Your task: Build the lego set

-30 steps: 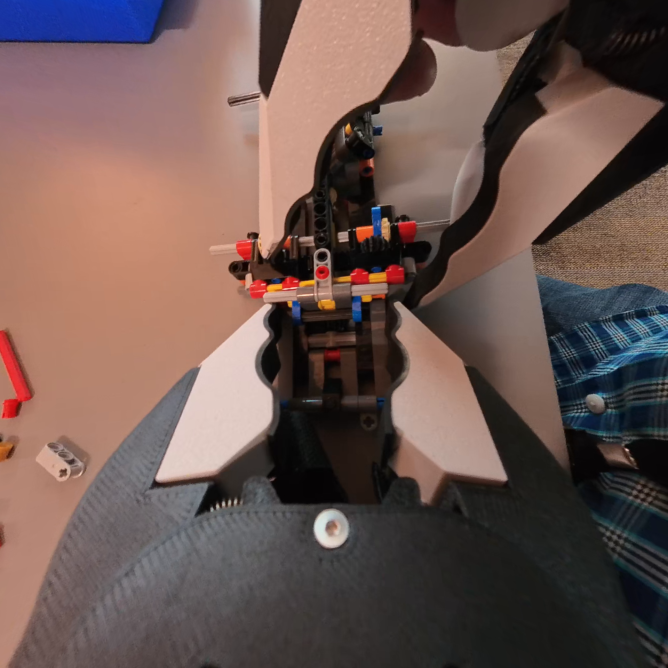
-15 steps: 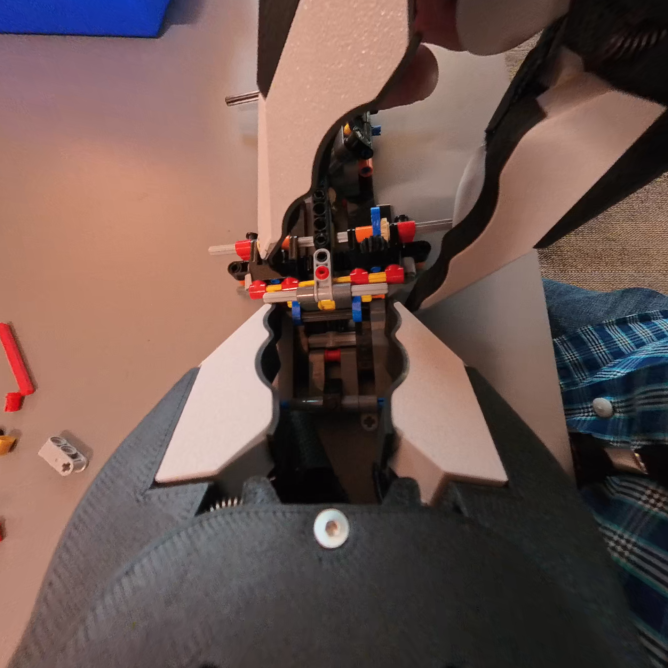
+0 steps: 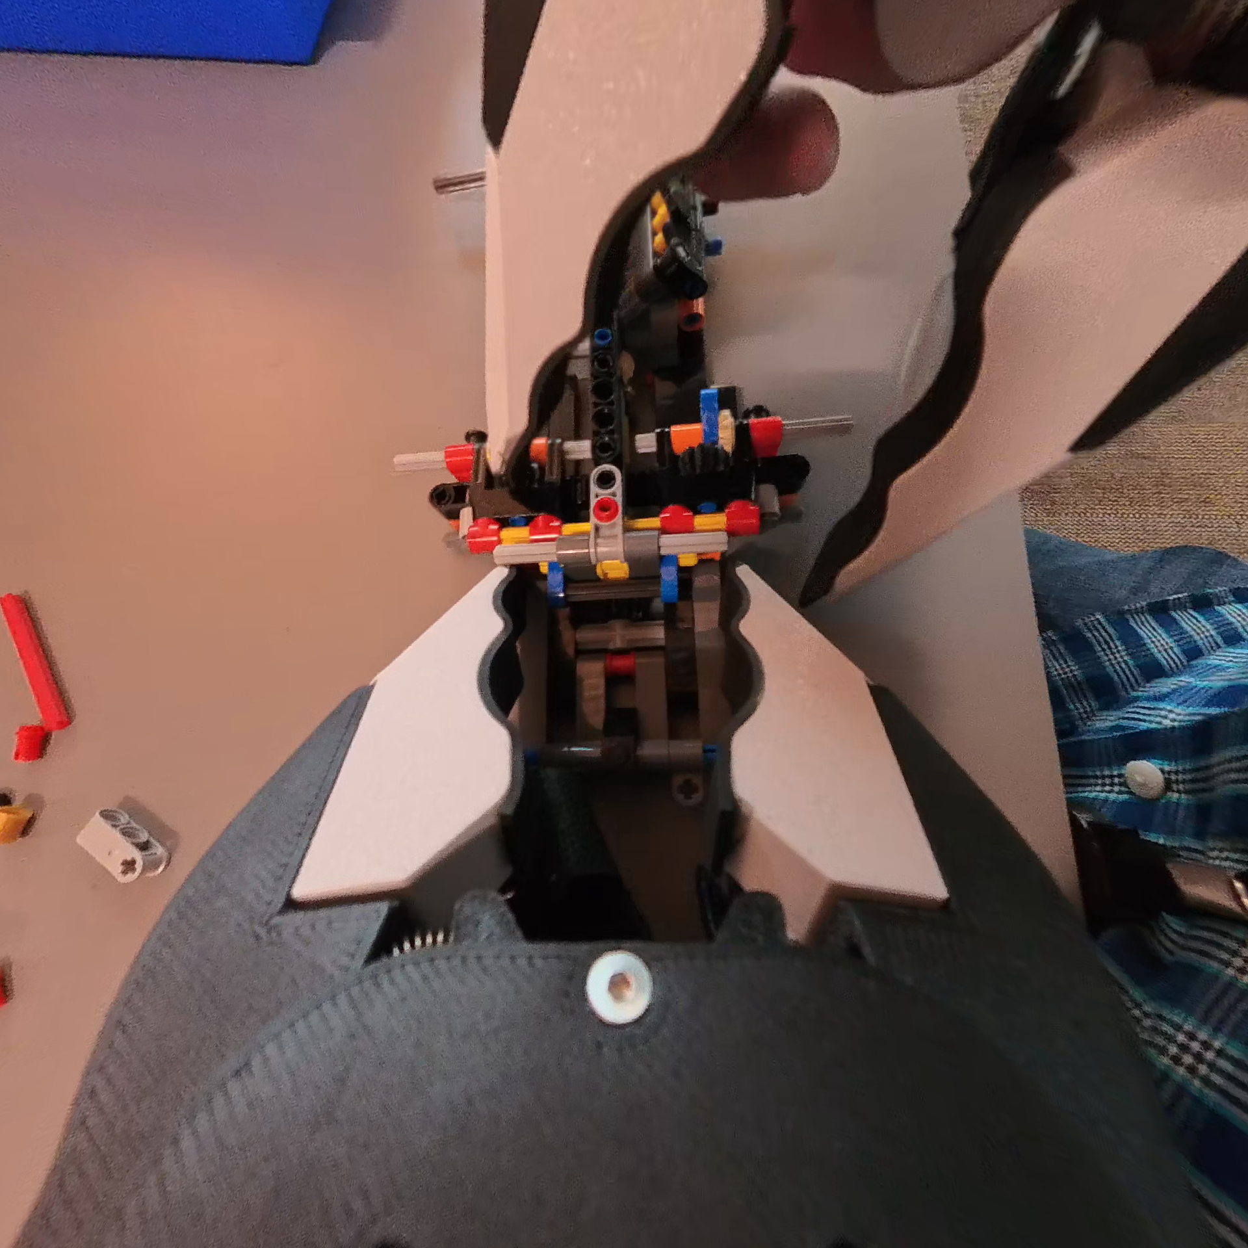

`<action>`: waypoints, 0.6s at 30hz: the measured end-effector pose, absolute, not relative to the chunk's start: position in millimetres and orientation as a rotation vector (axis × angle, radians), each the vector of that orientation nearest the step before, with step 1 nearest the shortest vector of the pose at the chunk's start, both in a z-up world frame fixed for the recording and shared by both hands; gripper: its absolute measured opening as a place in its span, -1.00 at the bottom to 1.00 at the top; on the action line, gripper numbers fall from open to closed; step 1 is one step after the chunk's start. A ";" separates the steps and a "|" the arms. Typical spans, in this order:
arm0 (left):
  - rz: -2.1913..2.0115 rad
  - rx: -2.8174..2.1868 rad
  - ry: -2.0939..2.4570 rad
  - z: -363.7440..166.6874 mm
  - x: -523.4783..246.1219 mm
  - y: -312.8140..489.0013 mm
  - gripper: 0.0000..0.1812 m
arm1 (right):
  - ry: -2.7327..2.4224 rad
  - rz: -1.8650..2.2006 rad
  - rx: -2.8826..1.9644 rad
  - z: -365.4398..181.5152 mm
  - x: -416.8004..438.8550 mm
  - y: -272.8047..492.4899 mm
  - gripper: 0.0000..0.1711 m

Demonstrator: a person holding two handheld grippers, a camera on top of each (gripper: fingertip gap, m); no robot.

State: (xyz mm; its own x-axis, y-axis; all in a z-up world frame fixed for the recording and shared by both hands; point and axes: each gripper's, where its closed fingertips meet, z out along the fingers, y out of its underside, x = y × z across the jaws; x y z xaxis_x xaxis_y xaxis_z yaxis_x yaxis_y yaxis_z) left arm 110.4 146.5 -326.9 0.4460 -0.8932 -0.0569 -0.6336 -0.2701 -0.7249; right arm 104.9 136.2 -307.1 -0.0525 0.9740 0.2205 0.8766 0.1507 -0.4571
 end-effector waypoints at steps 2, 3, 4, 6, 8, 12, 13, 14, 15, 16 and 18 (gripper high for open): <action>-0.495 -1.993 1.306 -327.1 112.0 143.6 -0.36 | -1.979 0.278 -1.756 -301.1 110.6 135.9 -0.08; -0.498 -1.984 1.319 -327.3 111.9 142.9 -0.36 | -1.960 0.320 -1.762 -293.9 112.7 138.5 -0.10; -0.507 -1.979 1.332 -327.4 111.6 142.1 -0.36 | -1.935 0.378 -1.773 -284.9 114.8 142.5 -0.14; -0.526 -1.959 1.370 -327.7 110.9 140.6 -0.36 | -1.892 0.462 -1.780 -265.2 115.5 155.3 -0.32; -0.553 -1.951 1.394 -328.0 110.7 139.7 -0.36 | -1.895 0.507 -1.774 -256.7 111.2 170.3 -0.43; -0.566 -1.943 1.412 -328.6 111.0 139.8 -0.36 | -2.070 0.605 -1.791 -275.1 108.9 183.3 -0.60; -0.568 -1.943 1.414 -328.6 111.2 139.8 -0.36 | -2.116 0.627 -1.790 -280.2 109.5 184.1 -0.63; -0.570 -1.943 1.414 -328.7 111.1 139.8 -0.36 | -2.157 0.657 -1.779 -283.6 109.0 183.0 -0.62; -0.569 -1.943 1.415 -328.8 111.3 139.9 -0.36 | -2.177 0.681 -1.773 -285.7 107.6 183.2 -0.62; -0.566 -1.942 1.415 -328.8 111.4 140.1 -0.36 | -2.195 0.711 -1.767 -286.7 106.3 182.0 -0.63; -0.569 -1.943 1.415 -328.8 111.5 140.2 -0.36 | -2.241 0.729 -1.751 -290.2 106.3 179.6 -0.68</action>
State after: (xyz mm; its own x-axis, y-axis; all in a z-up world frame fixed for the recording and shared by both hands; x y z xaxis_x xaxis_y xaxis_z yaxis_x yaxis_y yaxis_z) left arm 111.5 140.2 -328.8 0.3202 -0.9467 -0.0335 -0.6600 -0.1976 -0.7248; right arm 106.3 179.6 -290.2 -0.2747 0.9517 -0.1371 0.8502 0.1738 -0.4970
